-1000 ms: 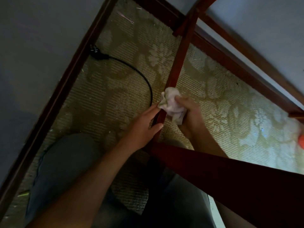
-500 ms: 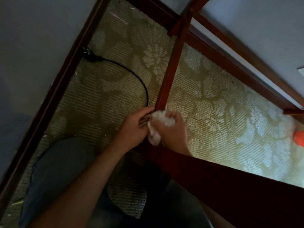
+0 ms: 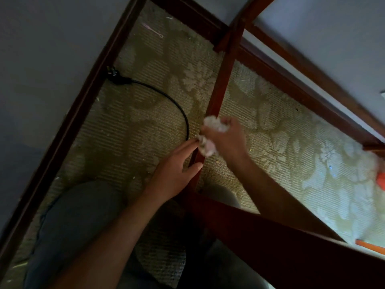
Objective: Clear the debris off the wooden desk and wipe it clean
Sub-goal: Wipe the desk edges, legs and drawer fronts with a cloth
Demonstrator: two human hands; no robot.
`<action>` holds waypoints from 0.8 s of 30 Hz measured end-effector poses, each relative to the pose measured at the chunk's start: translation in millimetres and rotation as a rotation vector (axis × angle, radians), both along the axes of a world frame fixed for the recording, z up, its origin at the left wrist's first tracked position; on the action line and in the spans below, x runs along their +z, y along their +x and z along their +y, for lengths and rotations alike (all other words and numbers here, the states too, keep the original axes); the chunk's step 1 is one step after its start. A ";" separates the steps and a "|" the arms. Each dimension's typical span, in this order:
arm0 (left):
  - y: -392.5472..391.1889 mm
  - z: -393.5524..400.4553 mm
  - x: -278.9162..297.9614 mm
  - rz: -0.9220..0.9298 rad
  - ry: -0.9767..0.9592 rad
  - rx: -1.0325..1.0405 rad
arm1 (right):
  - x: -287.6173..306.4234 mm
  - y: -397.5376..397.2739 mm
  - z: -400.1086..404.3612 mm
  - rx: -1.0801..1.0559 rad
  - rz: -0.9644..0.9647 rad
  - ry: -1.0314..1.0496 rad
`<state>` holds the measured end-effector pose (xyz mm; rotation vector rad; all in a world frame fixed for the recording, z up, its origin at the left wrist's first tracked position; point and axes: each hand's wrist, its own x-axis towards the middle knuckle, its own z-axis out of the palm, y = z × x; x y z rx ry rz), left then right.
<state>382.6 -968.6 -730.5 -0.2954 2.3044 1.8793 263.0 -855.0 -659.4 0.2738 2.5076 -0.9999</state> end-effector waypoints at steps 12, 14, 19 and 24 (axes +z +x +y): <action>-16.7 15.7 3.8 0.069 -0.178 -0.158 | 7.5 -89.2 -8.8 0.039 0.545 -0.010; -23.6 18.3 -1.0 0.134 -0.406 -0.195 | 17.6 -116.0 -15.1 0.224 0.615 0.037; -34.1 20.5 -5.6 0.273 -0.741 -0.141 | -3.5 -102.5 -31.4 0.776 0.593 0.297; -23.5 24.5 -8.3 0.245 -0.672 0.051 | -17.1 -69.2 -27.0 1.079 0.421 0.441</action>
